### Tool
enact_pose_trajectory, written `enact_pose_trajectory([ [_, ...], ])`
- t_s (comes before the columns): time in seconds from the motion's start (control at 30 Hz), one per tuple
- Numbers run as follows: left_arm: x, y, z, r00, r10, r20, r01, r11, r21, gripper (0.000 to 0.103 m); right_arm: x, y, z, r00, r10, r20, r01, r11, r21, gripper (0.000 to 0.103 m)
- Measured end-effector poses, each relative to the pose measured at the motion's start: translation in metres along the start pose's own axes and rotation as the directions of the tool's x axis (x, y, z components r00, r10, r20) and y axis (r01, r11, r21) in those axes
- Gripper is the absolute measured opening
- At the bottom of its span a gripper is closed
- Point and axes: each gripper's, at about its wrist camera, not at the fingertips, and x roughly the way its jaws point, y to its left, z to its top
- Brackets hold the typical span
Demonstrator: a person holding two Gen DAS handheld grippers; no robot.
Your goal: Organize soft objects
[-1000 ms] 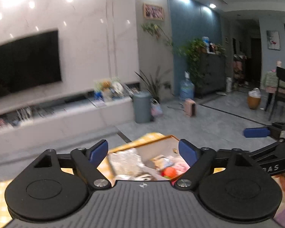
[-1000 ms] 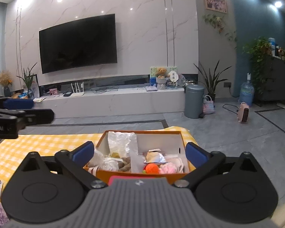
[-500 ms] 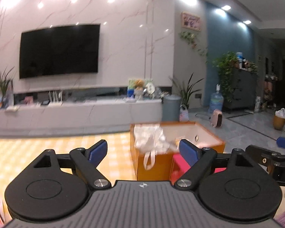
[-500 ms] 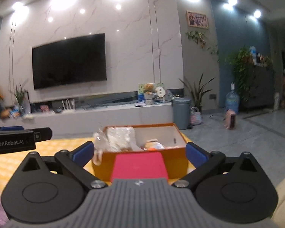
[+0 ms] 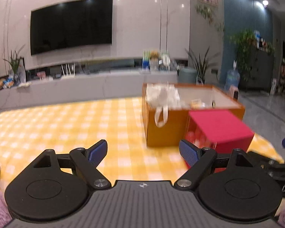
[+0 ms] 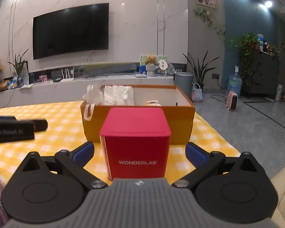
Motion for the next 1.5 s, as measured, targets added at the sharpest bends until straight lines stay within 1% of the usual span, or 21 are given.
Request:
enact_pose_trajectory([
  [0.1, 0.002, -0.002, -0.012, 0.999, -0.010, -0.052, 0.011, 1.000, 0.013, 0.100, 0.002, -0.003, -0.005, 1.000, 0.002, -0.008, -0.002, 1.000, 0.029, 0.100],
  [0.2, 0.000, -0.004, -0.022, 0.998, -0.010, -0.070, 0.011, 1.000, 0.019, 0.100, 0.003, -0.002, -0.006, 1.000, 0.006, -0.010, -0.005, 0.999, 0.040, 0.100],
  [0.4, -0.005, -0.003, -0.023, 0.999, -0.002, -0.053, 0.004, 1.000, 0.026, 0.100, 0.003, -0.002, -0.008, 1.000, -0.002, -0.003, 0.002, 1.000, 0.031, 0.100],
  [0.73, -0.008, -0.001, -0.021, 0.998, -0.004, -0.056, 0.006, 0.999, 0.032, 0.100, -0.002, 0.002, -0.008, 1.000, 0.008, 0.015, -0.009, 1.000, 0.018, 0.100],
  [1.5, -0.011, -0.002, -0.020, 0.998, -0.006, -0.061, 0.008, 0.999, 0.039, 0.100, -0.003, 0.003, -0.007, 1.000, 0.014, 0.017, -0.015, 0.999, 0.029, 0.100],
])
